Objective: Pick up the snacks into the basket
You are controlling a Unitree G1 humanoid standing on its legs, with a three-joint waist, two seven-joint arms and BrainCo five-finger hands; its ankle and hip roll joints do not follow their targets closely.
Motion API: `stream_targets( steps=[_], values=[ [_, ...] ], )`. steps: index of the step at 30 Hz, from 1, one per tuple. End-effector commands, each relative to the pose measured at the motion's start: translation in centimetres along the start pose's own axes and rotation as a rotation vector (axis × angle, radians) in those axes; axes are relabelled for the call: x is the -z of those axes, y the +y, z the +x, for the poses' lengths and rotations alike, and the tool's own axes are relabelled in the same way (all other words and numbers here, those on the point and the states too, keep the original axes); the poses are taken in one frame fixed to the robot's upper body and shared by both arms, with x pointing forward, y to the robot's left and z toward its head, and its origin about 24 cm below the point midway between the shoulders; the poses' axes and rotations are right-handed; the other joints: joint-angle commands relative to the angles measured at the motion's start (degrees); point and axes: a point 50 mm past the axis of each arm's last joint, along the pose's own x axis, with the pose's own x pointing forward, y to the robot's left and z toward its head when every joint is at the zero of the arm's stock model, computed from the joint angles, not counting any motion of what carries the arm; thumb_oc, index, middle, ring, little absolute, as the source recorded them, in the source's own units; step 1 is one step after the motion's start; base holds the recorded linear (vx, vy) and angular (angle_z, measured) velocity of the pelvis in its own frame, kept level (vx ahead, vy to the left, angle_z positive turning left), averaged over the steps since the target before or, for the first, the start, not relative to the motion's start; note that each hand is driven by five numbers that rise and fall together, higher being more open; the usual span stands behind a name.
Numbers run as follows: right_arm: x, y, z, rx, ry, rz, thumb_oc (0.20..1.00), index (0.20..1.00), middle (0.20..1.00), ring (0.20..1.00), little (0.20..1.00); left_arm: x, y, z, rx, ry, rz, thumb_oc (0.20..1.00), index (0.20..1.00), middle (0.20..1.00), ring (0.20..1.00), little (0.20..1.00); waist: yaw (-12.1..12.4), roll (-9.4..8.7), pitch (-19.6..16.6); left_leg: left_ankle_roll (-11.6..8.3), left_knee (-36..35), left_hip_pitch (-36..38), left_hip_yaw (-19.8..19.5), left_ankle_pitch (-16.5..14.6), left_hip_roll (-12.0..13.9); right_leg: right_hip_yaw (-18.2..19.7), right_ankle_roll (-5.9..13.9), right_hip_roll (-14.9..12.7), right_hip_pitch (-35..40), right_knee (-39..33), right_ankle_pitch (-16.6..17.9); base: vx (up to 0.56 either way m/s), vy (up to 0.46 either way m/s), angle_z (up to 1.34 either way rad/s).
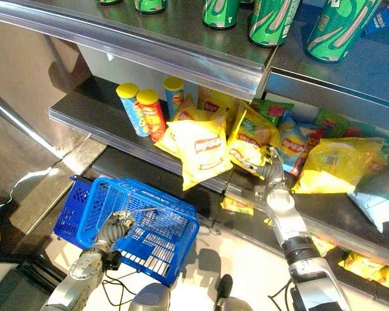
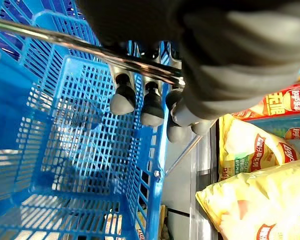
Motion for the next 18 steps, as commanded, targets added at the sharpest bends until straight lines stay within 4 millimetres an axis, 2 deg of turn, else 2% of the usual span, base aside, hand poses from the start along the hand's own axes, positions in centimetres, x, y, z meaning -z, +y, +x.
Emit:
stream_targets(
  steps=[1, 8, 18],
  values=[
    [-2.9, -0.1, 0.5, 0.001, -0.136, -0.023, 1.000, 1.000, 1.000, 1.000, 1.000, -4.1, 1.2, -0.4, -0.049, -0.228, 0.020, 0.200, 0.200, 0.200, 0.200, 0.200, 0.0, -2.32, -5.4, 3.69, 0.0, -1.9, 1.3, -2.5, -3.2, 5.0, 5.58, -4.3, -0.1, 0.3, -2.7, 0.01, 0.006, -0.04],
    [-2.2, -0.1, 0.0, 0.006, -0.118, -0.034, 1.000, 1.000, 1.000, 1.000, 1.000, -3.9, 1.2, -0.5, -0.059, -0.219, 0.023, 0.200, 0.200, 0.200, 0.200, 0.200, -0.4, -2.22, -5.7, 3.75, 0.0, -1.6, 1.4, -2.6, -3.3, 5.1, 5.58, -4.3, 0.2, 0.3, -2.8, 0.01, 0.006, -0.03],
    [-1.3, -2.1, -1.1, 0.210, -0.120, -0.001, 1.000, 1.000, 1.000, 1.000, 1.000, -3.8, 1.5, -0.5, -0.110, -0.219, 0.018, 0.200, 0.200, 0.200, 0.200, 0.200, -1.6, -2.15, -6.0, 4.14, 0.0, -0.8, 2.1, -3.2, -3.2, 6.1, 5.67, -4.2, 0.3, 0.3, -3.0, 0.00, 0.001, -0.01]
  ],
)
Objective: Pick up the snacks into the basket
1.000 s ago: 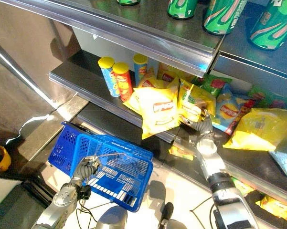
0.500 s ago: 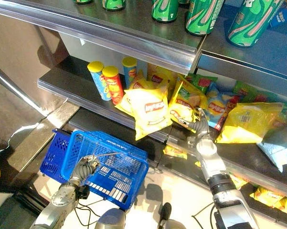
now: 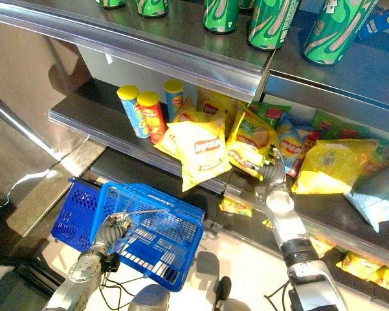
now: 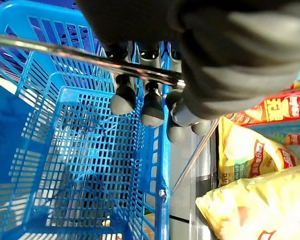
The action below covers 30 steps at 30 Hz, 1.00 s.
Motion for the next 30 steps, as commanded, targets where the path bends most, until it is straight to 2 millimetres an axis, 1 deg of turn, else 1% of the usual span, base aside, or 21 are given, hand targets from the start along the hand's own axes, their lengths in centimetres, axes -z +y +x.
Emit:
stream_targets(
  steps=[1, 4, 12, 13, 14, 15, 16, 17, 18, 19, 22, 24, 25, 30],
  values=[
    [-2.2, -1.5, 0.0, 0.083, -0.136, -0.004, 1.000, 1.000, 1.000, 1.000, 1.000, -4.1, 1.2, -0.1, -0.060, -0.225, 0.011, 0.200, 0.200, 0.200, 0.200, 0.200, -1.4, -1.32, -5.4, 4.04, 0.0, -1.3, 1.8, -3.2, -3.2, 5.3, 5.70, -4.2, 0.2, 0.3, -3.2, 0.01, 0.013, -0.06],
    [-2.0, -1.9, -0.2, 0.101, -0.137, -0.020, 1.000, 1.000, 1.000, 1.000, 1.000, -4.1, 1.2, -0.1, -0.060, -0.225, 0.015, 0.200, 0.200, 0.200, 0.200, 0.200, -1.7, -1.35, -5.7, 4.05, 0.0, -0.9, 2.1, -3.4, -3.1, 5.8, 5.75, -4.2, 0.3, 0.3, -3.2, 0.01, 0.004, -0.11],
    [-1.7, -1.8, -0.5, 0.098, -0.131, 0.000, 1.000, 1.000, 1.000, 1.000, 1.000, -4.3, 1.2, 0.0, -0.058, -0.232, 0.010, 0.200, 0.200, 0.200, 0.200, 0.200, -2.2, -1.55, -5.9, 4.13, 0.0, -0.6, 3.2, -3.7, -3.0, 6.9, 5.92, -4.1, -0.2, 0.3, -2.9, 0.00, 0.002, -0.11],
    [-1.6, -1.1, -0.6, 0.019, -0.128, -0.008, 1.000, 1.000, 1.000, 1.000, 1.000, -4.4, 1.2, 0.0, -0.053, -0.239, 0.006, 0.200, 0.200, 0.200, 0.200, 0.200, -2.2, -1.68, -5.9, 4.10, 0.0, -0.6, 3.5, -3.6, -3.0, 7.3, 5.92, -4.1, -0.3, 0.3, -2.8, -0.01, 0.000, -0.09],
    [-1.6, -1.1, -0.7, 0.018, -0.128, -0.008, 1.000, 1.000, 1.000, 1.000, 1.000, -4.4, 1.2, 0.0, -0.053, -0.239, 0.006, 0.200, 0.200, 0.200, 0.200, 0.200, -2.2, -1.68, -5.9, 4.10, 0.0, -0.6, 3.5, -3.6, -3.0, 7.3, 5.92, -4.1, -0.3, 0.3, -2.8, -0.01, -0.007, -0.07],
    [-1.5, -0.5, -0.9, -0.067, -0.123, 0.007, 1.000, 1.000, 1.000, 1.000, 1.000, -4.5, 1.1, -0.1, -0.036, -0.242, -0.002, 0.200, 0.200, 0.200, 0.200, 0.200, -2.1, -1.84, -5.9, 4.07, 0.0, -0.6, 3.4, -3.6, -3.0, 7.2, 5.88, -4.0, -0.4, 0.3, -2.8, 0.00, 0.000, 0.00],
    [-1.4, -0.5, -0.9, -0.067, -0.123, 0.008, 1.000, 1.000, 1.000, 1.000, 1.000, -4.5, 1.1, -0.1, -0.036, -0.242, -0.002, 0.200, 0.200, 0.200, 0.200, 0.200, -2.1, -1.84, -5.9, 4.06, 0.0, -0.6, 3.4, -3.6, -3.0, 7.2, 5.88, -4.0, -0.4, 0.3, -2.8, 0.00, 0.000, 0.00],
    [-1.6, -0.2, -1.0, -0.104, -0.131, 0.005, 1.000, 1.000, 1.000, 1.000, 1.000, -4.6, 1.1, -0.1, -0.027, -0.247, -0.003, 0.200, 0.200, 0.200, 0.200, 0.200, -2.0, -1.95, -5.9, 4.04, 0.0, -0.7, 3.4, -3.5, -3.0, 7.3, 5.88, -4.0, -0.3, 0.3, -2.8, 0.00, 0.000, 0.00],
    [-1.7, 0.5, -1.4, -0.187, -0.140, 0.022, 1.000, 1.000, 1.000, 1.000, 1.000, -4.7, 1.0, -0.1, -0.009, -0.251, -0.006, 0.200, 0.200, 0.200, 0.200, 0.200, -1.8, -2.07, -5.8, 3.99, 0.0, -0.8, 3.3, -3.4, -3.0, 7.2, 5.88, -4.0, -0.4, 0.3, -2.8, 0.00, 0.000, 0.00],
    [-1.7, 0.5, -1.4, -0.188, -0.140, 0.022, 1.000, 1.000, 1.000, 1.000, 1.000, -4.7, 1.0, -0.1, -0.009, -0.251, -0.006, 0.200, 0.200, 0.200, 0.200, 0.200, -1.8, -2.07, -5.8, 3.98, 0.0, -0.9, 3.3, -3.4, -3.0, 7.2, 5.88, -4.0, -0.4, 0.3, -2.8, 0.00, 0.000, 0.00],
    [-1.6, 1.6, -1.8, -0.292, -0.125, 0.085, 1.000, 1.000, 1.000, 1.000, 1.000, -4.5, 1.0, -0.1, 0.014, -0.246, -0.012, 0.200, 0.200, 0.200, 0.200, 0.200, -1.2, -2.32, -5.7, 3.85, 0.0, -1.2, 3.1, -3.1, -3.1, 6.6, 5.94, -4.1, -0.5, 0.3, -2.7, 0.00, 0.000, 0.00],
    [-1.7, 1.8, -1.8, -0.313, -0.124, 0.084, 1.000, 1.000, 1.000, 1.000, 1.000, -4.4, 1.0, -0.1, 0.020, -0.244, -0.009, 0.200, 0.200, 0.200, 0.200, 0.200, -1.1, -2.32, -5.7, 3.82, 0.0, -1.3, 2.9, -3.0, -3.1, 6.5, 5.94, -4.2, -0.6, 0.3, -2.7, 0.00, 0.000, 0.00],
    [-1.7, 2.5, -1.7, -0.353, -0.119, 0.072, 1.000, 1.000, 1.000, 1.000, 1.000, -4.4, 0.9, -0.1, 0.034, -0.246, -0.003, 0.200, 0.200, 0.200, 0.200, 0.200, -0.6, -2.34, -5.6, 3.79, 0.0, -1.5, 2.7, -2.9, -3.2, 6.1, 5.97, -4.3, -0.5, 0.3, -2.6, 0.00, 0.004, 0.03],
    [-2.0, 3.3, -1.1, -0.372, -0.118, 0.002, 1.000, 1.000, 1.000, 1.000, 1.000, -4.3, 0.9, 0.0, 0.037, -0.237, 0.009, 0.200, 0.200, 0.200, 0.200, 0.200, 0.3, -2.48, -5.4, 3.82, 0.0, -1.8, 2.1, -2.8, -3.4, 5.8, 6.07, -4.4, -0.6, 0.3, -2.3, 0.00, 0.005, 0.03]
  ],
)
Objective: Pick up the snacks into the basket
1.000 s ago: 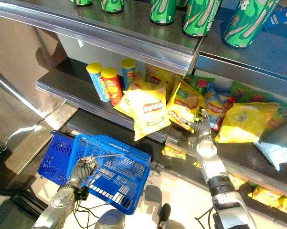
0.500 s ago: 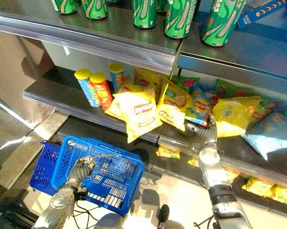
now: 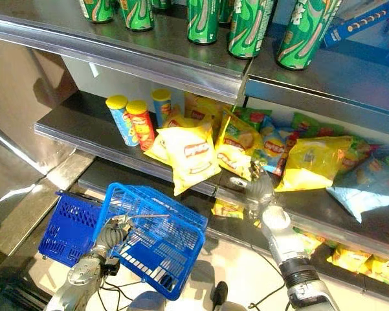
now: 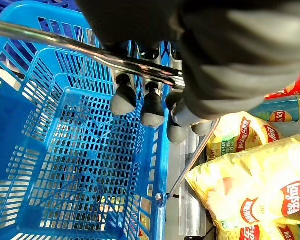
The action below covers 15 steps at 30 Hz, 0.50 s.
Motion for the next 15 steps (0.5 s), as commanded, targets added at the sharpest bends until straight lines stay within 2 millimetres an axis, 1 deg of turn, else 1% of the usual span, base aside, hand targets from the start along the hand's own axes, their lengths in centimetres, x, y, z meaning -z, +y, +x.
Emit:
stream_targets(
  steps=[1, 8, 11, 15],
  values=[
    [-3.9, 0.1, 1.9, -0.016, -0.139, -0.069, 1.000, 1.000, 1.000, 1.000, 1.000, -4.7, 1.1, 0.2, -0.028, -0.250, 0.020, 0.200, 0.200, 0.200, 0.200, 0.200, 1.0, -1.23, -2.8, 3.71, 0.0, -1.7, -0.6, -2.5, -3.6, 3.3, 5.90, -4.4, 0.3, 0.3, -3.0, 0.00, 0.000, 0.00],
    [-4.2, 0.7, 2.8, -0.007, -0.122, -0.079, 1.000, 1.000, 1.000, 1.000, 1.000, -4.8, 1.0, 0.1, -0.021, -0.251, 0.022, 0.200, 0.200, 0.200, 0.200, 0.200, 2.1, -1.23, -2.5, 3.91, 0.0, -1.9, -1.3, -2.4, -3.8, 2.7, 5.90, -4.5, 0.4, 0.3, -2.9, 0.00, 0.003, 0.04],
    [-4.2, 0.7, 3.4, 0.025, -0.105, -0.075, 1.000, 1.000, 1.000, 1.000, 1.000, -4.7, 0.7, 0.1, -0.011, -0.248, 0.022, 0.200, 0.200, 0.200, 0.200, 0.200, 2.5, -1.27, -2.4, 3.96, 0.0, -1.9, -1.6, -2.4, -3.9, 2.3, 5.91, -4.5, 0.6, 0.3, -2.8, 0.00, 0.006, 0.11],
    [-4.7, 0.7, 4.2, 0.079, -0.098, -0.081, 1.000, 1.000, 1.000, 1.000, 1.000, -4.9, 0.5, 0.0, -0.009, -0.252, 0.015, 0.200, 0.200, 0.200, 0.200, 0.200, 2.9, -1.20, -2.1, 4.02, 0.0, -2.2, -2.0, -2.3, -4.1, 2.1, 5.88, -4.5, 0.5, 0.3, -2.8, -0.01, 0.005, 0.05]
  ],
)
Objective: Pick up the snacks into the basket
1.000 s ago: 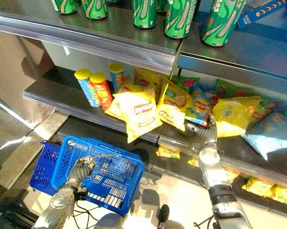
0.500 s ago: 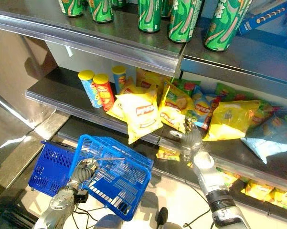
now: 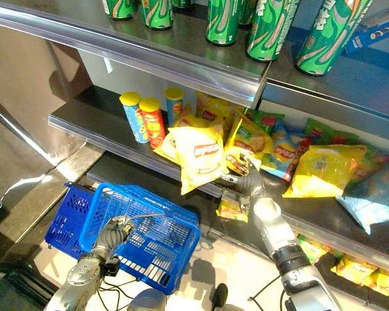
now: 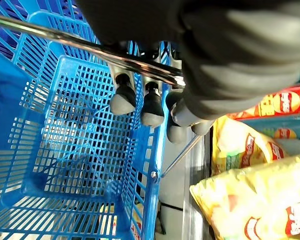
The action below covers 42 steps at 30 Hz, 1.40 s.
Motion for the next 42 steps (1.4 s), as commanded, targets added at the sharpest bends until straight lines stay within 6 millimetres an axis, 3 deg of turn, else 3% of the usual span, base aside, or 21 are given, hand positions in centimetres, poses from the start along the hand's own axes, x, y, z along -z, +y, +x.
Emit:
stream_targets(
  steps=[1, 16, 21, 23, 24, 27, 38, 39, 40, 42],
  values=[
    [-4.0, -0.1, 1.7, 0.059, -0.126, -0.016, 1.000, 1.000, 1.000, 1.000, 1.000, -5.0, 0.3, 0.1, 0.003, -0.254, 0.012, 0.200, 0.200, 0.200, 0.200, 0.200, 0.8, -1.26, -1.8, 3.91, -0.1, -1.5, -0.5, -2.4, -3.8, 3.5, 5.79, -4.3, 0.5, 0.3, -2.7, -0.01, 0.004, 0.07],
    [-5.6, -1.7, 4.0, 0.161, -0.074, -0.045, 1.000, 1.000, 1.000, 1.000, 1.000, -5.6, -0.2, 0.1, 0.036, -0.270, 0.008, 0.200, 0.200, 0.200, 0.200, 0.200, 3.6, -1.68, 0.0, 3.57, -0.1, -3.5, -4.5, -1.0, -5.0, -0.5, 5.84, -5.2, 0.3, 1.4, -2.8, -0.01, 0.006, 0.17],
    [-6.1, -2.6, 4.1, 0.200, -0.084, -0.016, 1.000, 1.000, 1.000, 1.000, 1.000, -6.6, 0.0, 0.3, 0.047, -0.300, 0.016, 0.200, 0.200, 0.200, 0.200, 0.200, 3.9, -0.98, 2.7, 3.29, 1.5, -6.1, -5.2, -0.3, -5.4, -0.8, 5.23, -5.1, -2.9, 5.2, -4.0, -0.08, -0.006, 0.21],
    [-6.8, -3.0, 4.1, 0.206, -0.112, 0.005, 1.000, 1.000, 1.000, 1.000, 1.000, -7.1, 0.3, 0.4, 0.044, -0.315, 0.020, 0.200, 0.200, 0.200, 0.200, 0.200, 3.8, -0.52, 5.8, 3.54, 9.3, -10.7, -4.0, -2.4, -6.7, -0.2, 4.77, -5.7, -5.2, 7.2, -4.2, -0.13, -0.001, 0.21],
    [-6.9, -3.0, 4.1, 0.206, -0.113, 0.005, 1.000, 1.000, 1.000, 1.000, 1.000, -7.1, 0.3, 0.4, 0.044, -0.317, 0.020, 0.200, 0.200, 0.200, 0.200, 0.200, 3.9, -0.53, 5.8, 3.57, 9.9, -11.2, -3.9, -2.7, -6.8, -0.1, 4.79, -5.8, -5.4, 7.3, -4.2, -0.15, -0.004, 0.11],
    [-9.5, -3.9, 4.3, 0.234, -0.188, 0.028, 1.000, 1.000, 1.000, 1.000, 1.000, -7.8, 0.6, 0.6, 0.030, -0.337, 0.021, 0.200, 0.200, 0.200, 0.200, 0.200, 3.5, 0.86, 8.9, 3.63, 17.0, -17.7, -3.3, -4.5, -8.0, 1.6, 3.39, -5.2, -11.8, 12.6, -5.5, -0.14, 0.016, -0.01],
    [-13.8, -4.2, 5.7, 0.264, -0.228, 0.044, 1.000, 1.000, 1.000, 1.000, 1.000, -8.3, 0.2, 0.3, 0.029, -0.355, 0.004, 0.200, 0.200, 0.200, 0.200, 0.200, 2.7, 1.60, 12.5, 3.29, 19.6, -22.9, -2.2, -4.6, -6.8, 3.8, 2.48, -3.7, -19.7, 17.8, -7.0, -0.05, -0.001, -0.15],
    [-14.1, -4.8, 6.1, 0.288, -0.202, 0.055, 0.272, 0.272, 0.272, 0.272, 0.272, -8.5, 0.0, 0.2, 0.037, -0.362, 0.001, 0.200, 0.200, 0.200, 0.200, 0.200, 2.8, 1.81, 13.3, 3.10, 19.8, -23.7, -2.4, -4.4, -6.9, 3.7, 2.29, -3.7, -20.4, 18.4, -7.2, 0.00, 0.000, 0.00],
    [-14.2, -4.9, 6.1, 0.288, -0.203, 0.055, 0.200, 0.200, 0.200, 0.200, 0.200, -8.5, 0.0, 0.2, 0.036, -0.363, 0.000, 0.200, 0.200, 0.200, 0.200, 0.200, 2.8, 1.81, 13.3, 3.10, 19.8, -23.7, -2.4, -4.4, -6.9, 3.7, 2.28, -3.7, -20.4, 18.4, -7.2, -0.05, -0.018, 0.02],
    [-14.5, -5.9, 6.4, 0.324, -0.168, 0.054, 0.200, 0.200, 0.200, 0.200, 0.200, -8.8, -0.3, 0.3, 0.048, -0.371, -0.005, 0.200, 0.200, 0.200, 0.200, 0.200, 2.9, 2.30, 14.4, 2.83, 19.8, -24.3, -2.7, -4.0, -7.1, 3.3, 2.21, -3.7, -21.1, 19.1, -7.4, -0.03, -0.016, 0.08]
  ],
)
